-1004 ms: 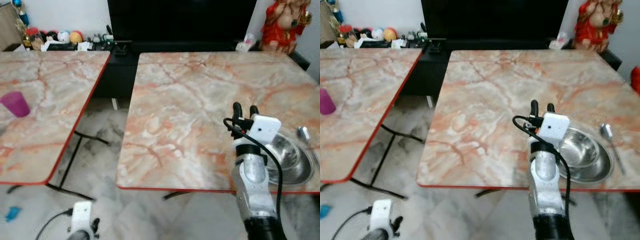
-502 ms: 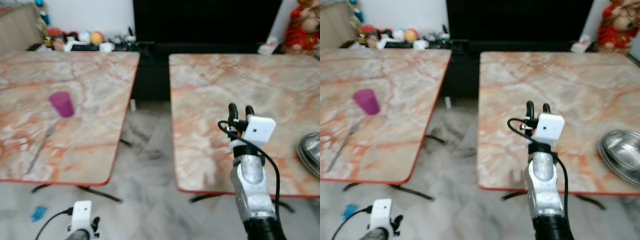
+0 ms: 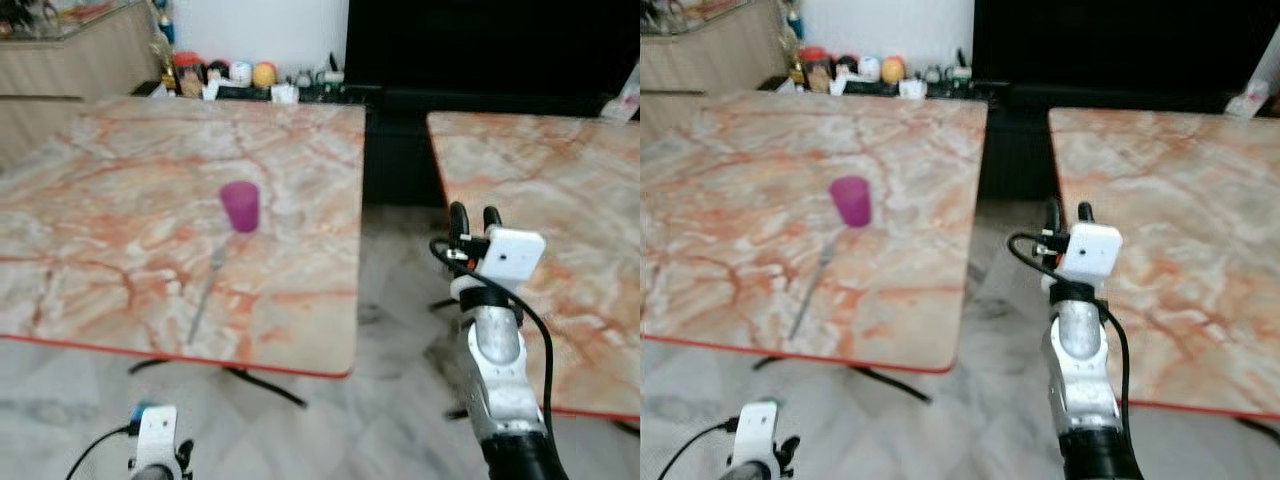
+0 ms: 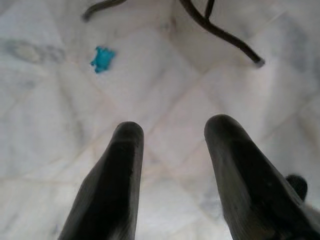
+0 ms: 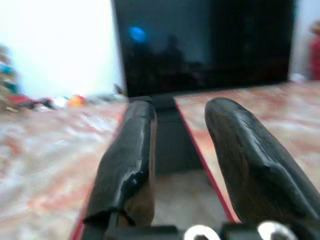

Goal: Setting the table

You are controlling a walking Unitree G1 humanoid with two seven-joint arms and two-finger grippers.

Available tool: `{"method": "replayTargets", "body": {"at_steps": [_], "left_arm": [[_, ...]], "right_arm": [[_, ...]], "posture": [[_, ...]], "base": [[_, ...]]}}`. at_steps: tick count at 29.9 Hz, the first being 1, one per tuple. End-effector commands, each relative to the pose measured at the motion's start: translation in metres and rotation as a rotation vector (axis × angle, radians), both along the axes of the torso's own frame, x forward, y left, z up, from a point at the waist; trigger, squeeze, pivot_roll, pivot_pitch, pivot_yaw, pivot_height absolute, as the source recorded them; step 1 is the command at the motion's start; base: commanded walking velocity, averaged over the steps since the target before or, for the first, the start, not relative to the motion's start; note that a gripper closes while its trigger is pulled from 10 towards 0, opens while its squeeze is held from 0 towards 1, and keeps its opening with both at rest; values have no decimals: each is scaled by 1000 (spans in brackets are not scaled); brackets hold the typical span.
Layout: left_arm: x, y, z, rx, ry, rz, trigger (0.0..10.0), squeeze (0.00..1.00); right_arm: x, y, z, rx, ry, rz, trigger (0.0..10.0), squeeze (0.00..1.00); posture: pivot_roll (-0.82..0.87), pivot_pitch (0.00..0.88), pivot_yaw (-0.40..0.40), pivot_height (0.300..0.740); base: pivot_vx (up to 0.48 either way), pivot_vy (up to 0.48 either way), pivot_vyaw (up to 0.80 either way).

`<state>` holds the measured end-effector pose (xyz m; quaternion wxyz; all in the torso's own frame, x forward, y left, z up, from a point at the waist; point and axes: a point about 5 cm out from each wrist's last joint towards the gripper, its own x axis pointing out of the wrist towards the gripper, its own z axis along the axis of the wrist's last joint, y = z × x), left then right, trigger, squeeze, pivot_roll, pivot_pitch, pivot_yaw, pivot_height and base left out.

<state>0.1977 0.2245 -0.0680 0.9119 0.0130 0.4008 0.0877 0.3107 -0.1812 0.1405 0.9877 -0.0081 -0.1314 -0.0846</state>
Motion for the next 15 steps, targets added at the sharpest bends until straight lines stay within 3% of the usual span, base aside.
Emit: {"method": "replayTargets", "body": {"at_steps": [1,15], "left_arm": [[1,4,1,7,-1,9,10000,0],[-1,5,0,5,7,13,10000,0]], "right_arm": [[2,2,7,3,-27,6,10000,0],[3,7,6,-8,-17,26,10000,0]], "posture": [[36,0,-9,740],[43,0,-13,740]], "base": [[0,480,0],[0,480,34]]}}
